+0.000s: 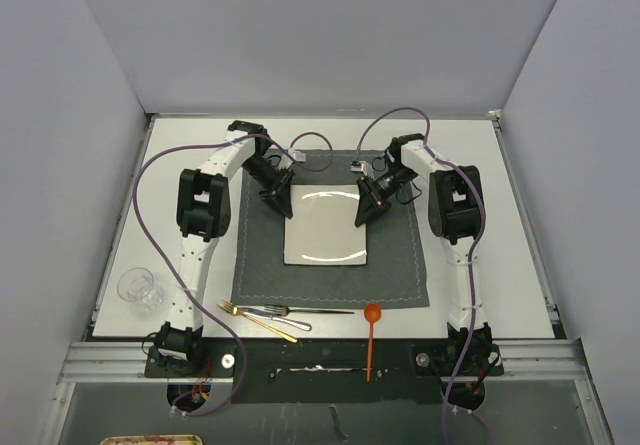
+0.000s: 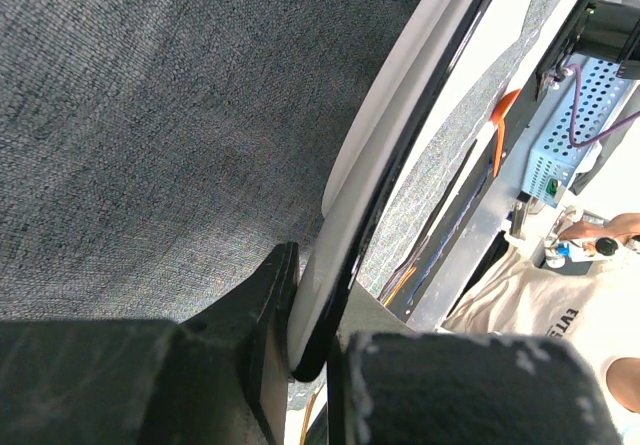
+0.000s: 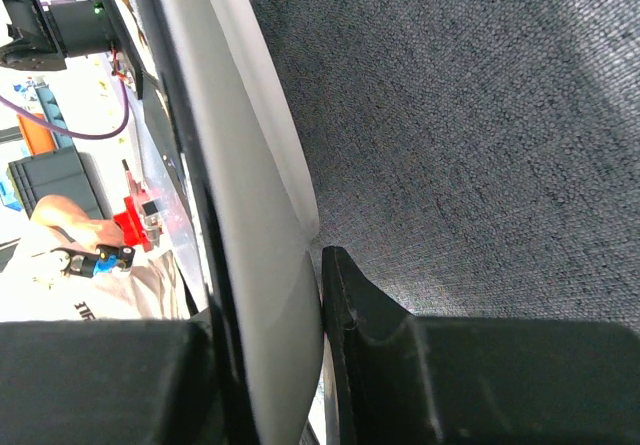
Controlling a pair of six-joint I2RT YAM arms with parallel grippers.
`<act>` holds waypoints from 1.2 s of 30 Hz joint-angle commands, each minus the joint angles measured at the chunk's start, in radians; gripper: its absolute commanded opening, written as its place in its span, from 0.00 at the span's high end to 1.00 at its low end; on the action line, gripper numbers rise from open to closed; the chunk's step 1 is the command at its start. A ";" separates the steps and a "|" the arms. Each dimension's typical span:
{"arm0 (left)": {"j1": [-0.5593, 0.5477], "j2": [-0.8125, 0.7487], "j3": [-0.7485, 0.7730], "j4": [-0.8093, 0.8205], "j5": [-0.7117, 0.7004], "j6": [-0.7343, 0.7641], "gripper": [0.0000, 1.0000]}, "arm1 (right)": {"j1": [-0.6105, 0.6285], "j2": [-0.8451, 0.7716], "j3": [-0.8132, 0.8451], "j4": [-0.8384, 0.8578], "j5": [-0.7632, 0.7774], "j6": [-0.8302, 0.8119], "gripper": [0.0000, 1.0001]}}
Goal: Set the dinner table for one person
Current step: Place the plate on the napkin.
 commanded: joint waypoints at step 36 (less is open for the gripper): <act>-0.013 -0.028 0.243 -0.028 -0.100 0.069 1.00 | 0.022 -0.058 0.036 -0.190 0.077 -0.051 1.00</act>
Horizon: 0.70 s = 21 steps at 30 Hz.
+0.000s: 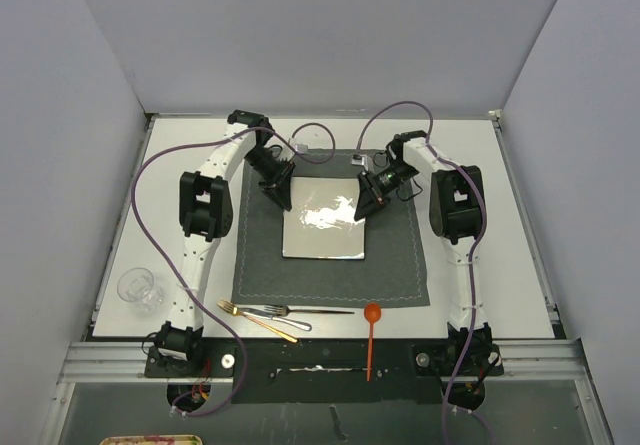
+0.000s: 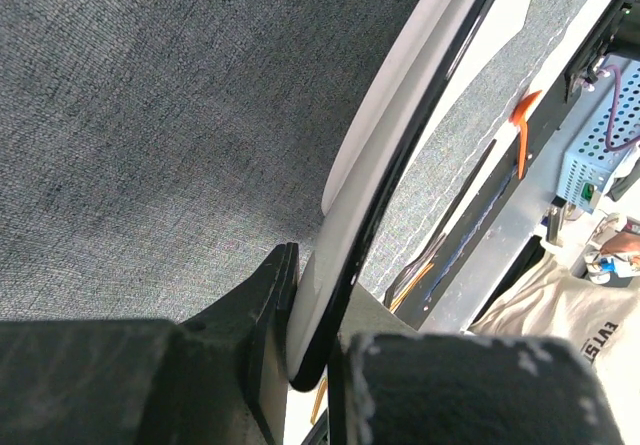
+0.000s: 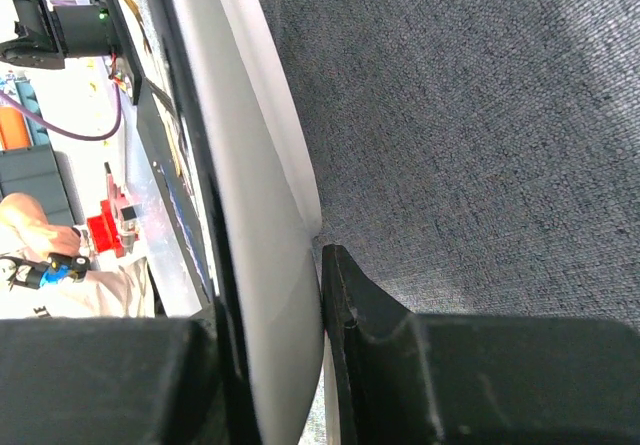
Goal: Set the dinner table for one person
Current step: Place the plate on the napkin.
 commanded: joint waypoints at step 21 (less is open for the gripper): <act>0.003 -0.004 0.110 0.071 -0.077 0.073 1.00 | -0.007 0.004 0.092 -0.213 0.121 0.018 1.00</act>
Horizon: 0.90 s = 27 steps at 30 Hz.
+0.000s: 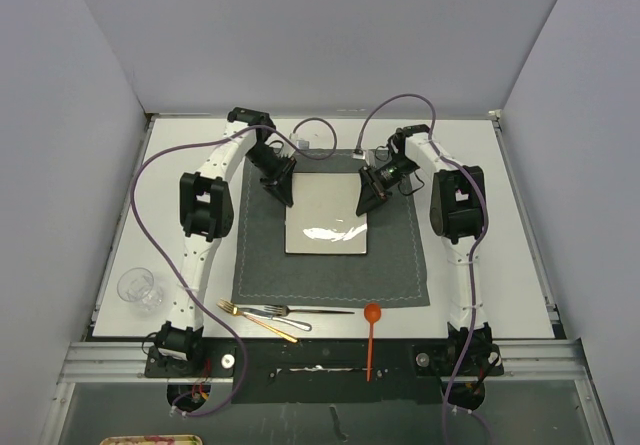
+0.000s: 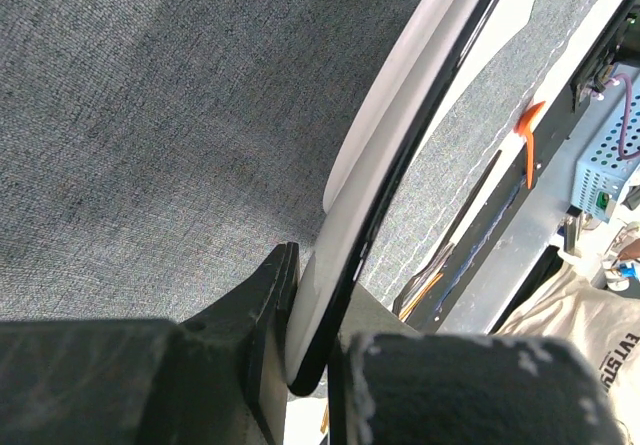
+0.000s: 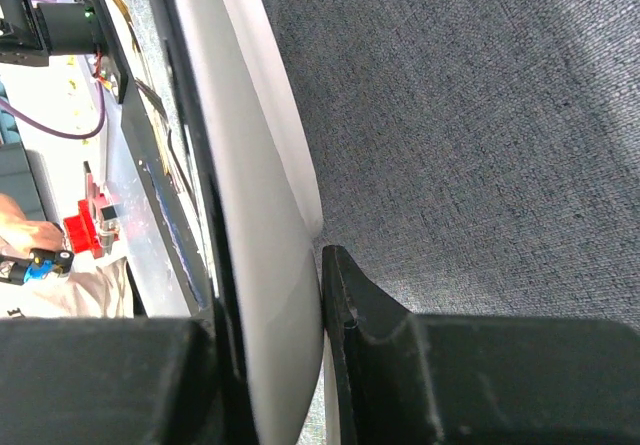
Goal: Set the dinner table for one person
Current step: Place the plate on the napkin.
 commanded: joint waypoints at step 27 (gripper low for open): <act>0.026 0.041 0.045 0.106 -0.126 0.087 1.00 | -0.009 0.069 0.059 -0.148 0.174 0.077 1.00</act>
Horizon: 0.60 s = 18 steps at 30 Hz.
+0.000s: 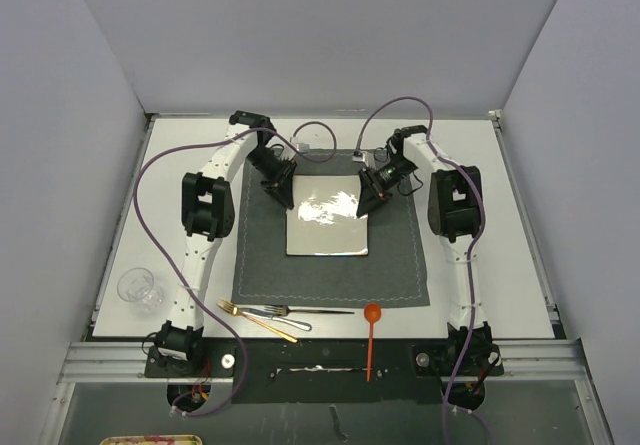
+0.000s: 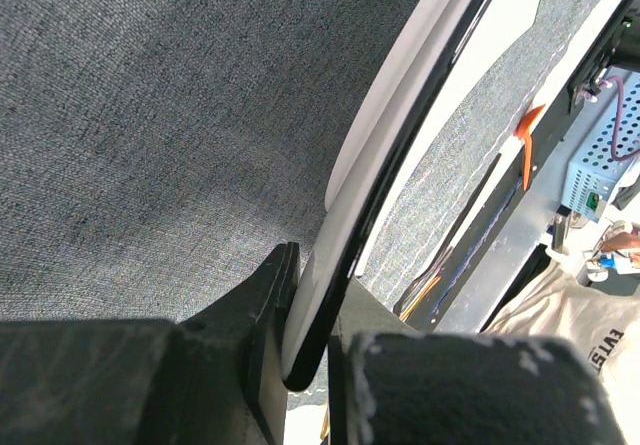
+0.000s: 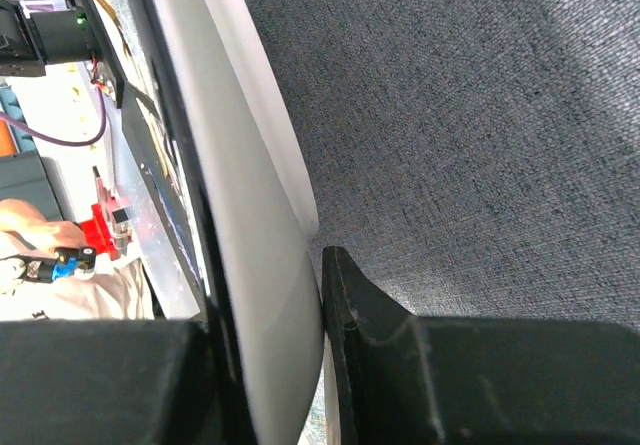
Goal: Set the dinner table for one person
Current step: Place the plate on the napkin.
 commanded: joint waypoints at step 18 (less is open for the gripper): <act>0.026 0.042 0.048 0.121 -0.146 0.088 1.00 | -0.001 0.084 0.075 -0.131 0.125 0.034 1.00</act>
